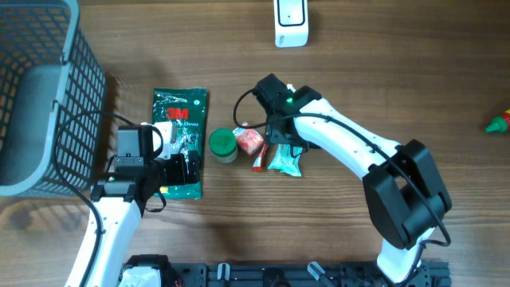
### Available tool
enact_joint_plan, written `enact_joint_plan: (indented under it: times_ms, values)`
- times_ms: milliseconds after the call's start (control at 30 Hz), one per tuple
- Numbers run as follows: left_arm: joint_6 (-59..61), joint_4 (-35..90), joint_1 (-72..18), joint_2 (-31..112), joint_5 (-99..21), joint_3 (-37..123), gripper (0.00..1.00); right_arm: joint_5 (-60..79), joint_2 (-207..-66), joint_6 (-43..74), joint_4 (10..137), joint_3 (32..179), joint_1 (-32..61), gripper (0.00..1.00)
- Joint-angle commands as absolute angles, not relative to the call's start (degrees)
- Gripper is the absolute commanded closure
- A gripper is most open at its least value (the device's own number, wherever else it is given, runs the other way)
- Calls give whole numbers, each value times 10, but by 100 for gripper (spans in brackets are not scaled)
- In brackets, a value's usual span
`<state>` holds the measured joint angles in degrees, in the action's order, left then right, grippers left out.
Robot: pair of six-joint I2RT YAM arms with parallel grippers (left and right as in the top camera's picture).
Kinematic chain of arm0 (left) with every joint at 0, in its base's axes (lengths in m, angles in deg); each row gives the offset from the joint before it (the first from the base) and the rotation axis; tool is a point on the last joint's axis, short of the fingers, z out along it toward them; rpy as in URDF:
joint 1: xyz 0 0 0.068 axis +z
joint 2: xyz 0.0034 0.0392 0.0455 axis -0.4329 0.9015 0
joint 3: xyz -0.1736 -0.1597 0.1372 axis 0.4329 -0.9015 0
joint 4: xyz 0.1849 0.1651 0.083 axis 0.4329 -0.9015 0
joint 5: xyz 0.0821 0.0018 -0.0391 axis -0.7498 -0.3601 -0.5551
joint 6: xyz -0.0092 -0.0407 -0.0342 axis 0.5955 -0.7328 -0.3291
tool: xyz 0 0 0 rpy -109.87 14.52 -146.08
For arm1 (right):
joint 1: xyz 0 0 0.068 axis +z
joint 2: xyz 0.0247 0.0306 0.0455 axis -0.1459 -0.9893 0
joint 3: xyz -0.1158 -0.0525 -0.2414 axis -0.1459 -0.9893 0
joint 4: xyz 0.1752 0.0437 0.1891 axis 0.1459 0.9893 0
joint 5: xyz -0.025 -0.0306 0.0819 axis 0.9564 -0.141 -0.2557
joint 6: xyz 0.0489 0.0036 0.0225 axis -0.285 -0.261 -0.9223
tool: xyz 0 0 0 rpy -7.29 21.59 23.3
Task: Scan the item barcode
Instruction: 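Move the right gripper back over the mint-green wipes pack, then grasp the wipes pack end with the right gripper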
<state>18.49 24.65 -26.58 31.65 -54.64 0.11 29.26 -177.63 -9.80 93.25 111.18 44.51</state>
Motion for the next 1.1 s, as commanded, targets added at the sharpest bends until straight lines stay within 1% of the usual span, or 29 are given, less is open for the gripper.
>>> enact_joint_plan:
  times_ms: [0,100,200,367,400,433,567,667,767,833,867,933,1033,1067]
  values:
    - [180,248,-261,318,-547,1,0,277,-1775,-65,919,1107,452,16]
    - [180,248,-261,318,-547,1,0,279,-1775,-55,916,1107,477,17]
    - [180,248,-261,318,-547,1,0,347,-1791,-57,915,1107,507,16]
    - [180,248,-261,318,-547,1,0,381,-1809,-99,943,1107,508,25]
    - [180,248,-261,318,-547,1,0,381,-1809,-98,942,1107,508,25]
    - [180,248,-261,318,-547,1,0,384,-1809,-98,942,1107,508,27]
    - [180,248,-261,318,-547,1,0,387,-1811,-97,939,1100,508,28]
    - [180,248,-261,318,-547,1,0,389,-1811,-97,919,1077,508,34]
    - [180,248,-261,318,-547,1,0,396,-1811,-99,914,1059,508,36]
    - [180,248,-261,318,-547,1,0,412,-1811,-99,916,1052,508,41]
    - [180,248,-261,318,-547,1,0,420,-1811,-99,916,1048,508,49]
    - [180,248,-261,318,-547,1,0,423,-1811,-99,917,1047,508,58]
    - [180,248,-261,318,-547,1,0,423,-1811,-99,925,1047,508,59]
    - [180,248,-261,318,-547,1,0,424,-1811,-99,929,1047,508,65]
